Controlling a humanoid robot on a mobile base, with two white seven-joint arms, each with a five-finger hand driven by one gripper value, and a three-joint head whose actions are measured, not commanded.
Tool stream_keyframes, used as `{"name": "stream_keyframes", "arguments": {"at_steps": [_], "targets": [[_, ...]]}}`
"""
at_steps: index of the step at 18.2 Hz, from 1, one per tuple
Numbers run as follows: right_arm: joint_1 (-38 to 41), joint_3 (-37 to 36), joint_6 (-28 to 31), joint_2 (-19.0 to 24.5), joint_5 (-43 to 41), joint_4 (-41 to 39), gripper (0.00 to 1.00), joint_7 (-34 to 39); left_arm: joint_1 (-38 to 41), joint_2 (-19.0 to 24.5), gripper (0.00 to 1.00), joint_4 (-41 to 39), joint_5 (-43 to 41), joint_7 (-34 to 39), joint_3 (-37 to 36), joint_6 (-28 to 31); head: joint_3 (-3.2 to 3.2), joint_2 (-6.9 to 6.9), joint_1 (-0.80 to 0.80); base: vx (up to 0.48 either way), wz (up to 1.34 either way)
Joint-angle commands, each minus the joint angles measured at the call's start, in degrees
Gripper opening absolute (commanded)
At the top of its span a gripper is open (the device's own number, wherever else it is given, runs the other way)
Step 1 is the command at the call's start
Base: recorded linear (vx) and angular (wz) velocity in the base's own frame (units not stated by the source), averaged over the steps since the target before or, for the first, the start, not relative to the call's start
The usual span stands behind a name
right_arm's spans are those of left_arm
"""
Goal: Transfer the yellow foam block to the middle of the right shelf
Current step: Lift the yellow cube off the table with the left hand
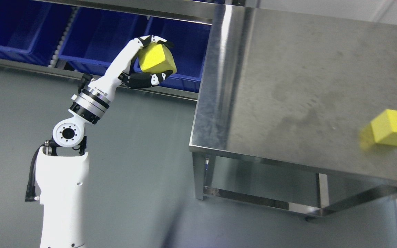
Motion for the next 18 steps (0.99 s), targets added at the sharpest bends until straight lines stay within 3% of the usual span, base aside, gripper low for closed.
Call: {"name": "stream_keyframes", "arguments": {"at_steps": [1,5,11,18], "targets": [[0.09,0.00,0.03,-1.00,0.18,-1.00,1.00,0.02,2.80,-0.56,0.00,-0.38,10.11,3.66,11.74,-0.10,0.00,0.00,0.00,0.017,0.75],[0.09,0.00,0.03,-1.00,0.18,-1.00,1.00,0.02,4.73,-0.56,0.00,-0.29,13.63,6.91,13.85,-0.19,0.00,0.00,0.00,-0.008,0.90],[0.09,0.00,0.03,-1.00,0.18,-1.00,1.00,0.02,10.80,-0.56,0.00,0.23,15.65,21.32,13.94,-6.59,0.00,0.00,0.00,-0.053,1.30],[0.09,0.00,0.03,-1.00,0.18,-1.00,1.00,0.02,12.30,-0.56,0.01,4.28,23.38,21.33,10.43,-10.90,0.00,0.00,0.00,0.010,1.07]]}}
